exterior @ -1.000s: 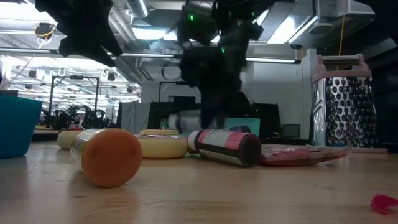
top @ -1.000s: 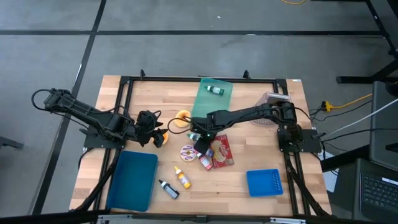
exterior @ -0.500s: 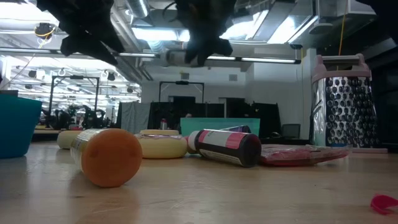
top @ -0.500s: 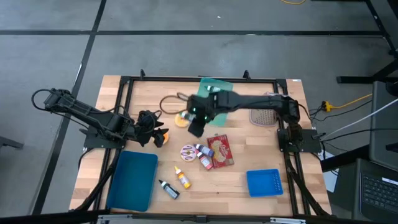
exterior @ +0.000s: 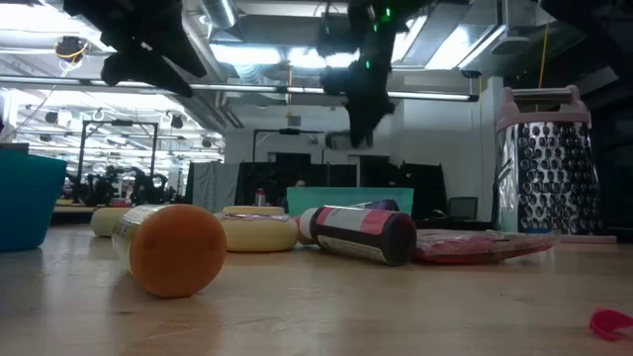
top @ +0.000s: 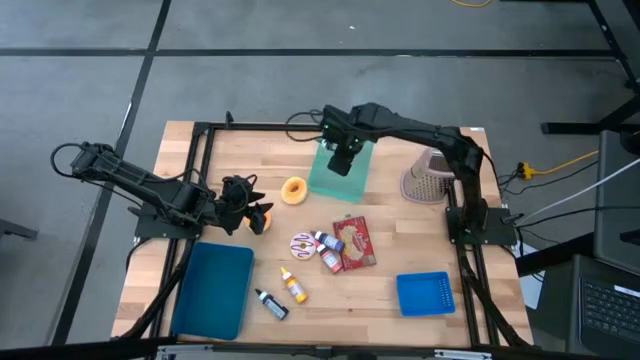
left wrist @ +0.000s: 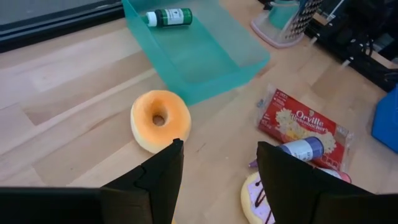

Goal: Pick & Place Food Item
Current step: Put the green food coloring into the green bin

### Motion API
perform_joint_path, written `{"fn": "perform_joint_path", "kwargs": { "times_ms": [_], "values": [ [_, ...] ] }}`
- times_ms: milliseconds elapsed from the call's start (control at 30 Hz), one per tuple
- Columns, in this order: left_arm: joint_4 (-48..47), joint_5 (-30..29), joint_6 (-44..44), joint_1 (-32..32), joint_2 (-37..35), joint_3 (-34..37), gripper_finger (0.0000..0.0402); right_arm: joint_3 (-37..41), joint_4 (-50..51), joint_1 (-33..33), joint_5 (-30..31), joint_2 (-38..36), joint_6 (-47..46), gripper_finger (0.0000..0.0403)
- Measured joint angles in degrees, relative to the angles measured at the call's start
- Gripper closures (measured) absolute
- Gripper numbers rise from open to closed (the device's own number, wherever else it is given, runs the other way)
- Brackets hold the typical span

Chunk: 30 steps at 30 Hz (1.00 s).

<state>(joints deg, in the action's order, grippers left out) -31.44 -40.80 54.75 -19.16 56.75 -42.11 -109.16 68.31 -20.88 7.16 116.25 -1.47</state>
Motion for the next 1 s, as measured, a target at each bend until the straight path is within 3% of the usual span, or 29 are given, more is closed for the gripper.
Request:
{"fn": "perform_joint_path", "kwargs": {
  "times_ms": [133,433,1000],
  "values": [
    [0.0,-0.24,0.01,0.0,0.0,0.0,0.0204,6.5,-5.62,-3.15,-4.15,0.02,1.36,0.0311],
    [0.0,-2.02,1.13,0.12,0.0,0.0,0.0204,17.55,-14.87,-6.54,-6.03,0.04,3.26,0.0311],
    [0.02,-3.03,1.7,2.86,0.0,0.0,0.0204,18.18,-16.52,-10.67,-5.05,0.04,9.94,0.0312]
  ]
}}
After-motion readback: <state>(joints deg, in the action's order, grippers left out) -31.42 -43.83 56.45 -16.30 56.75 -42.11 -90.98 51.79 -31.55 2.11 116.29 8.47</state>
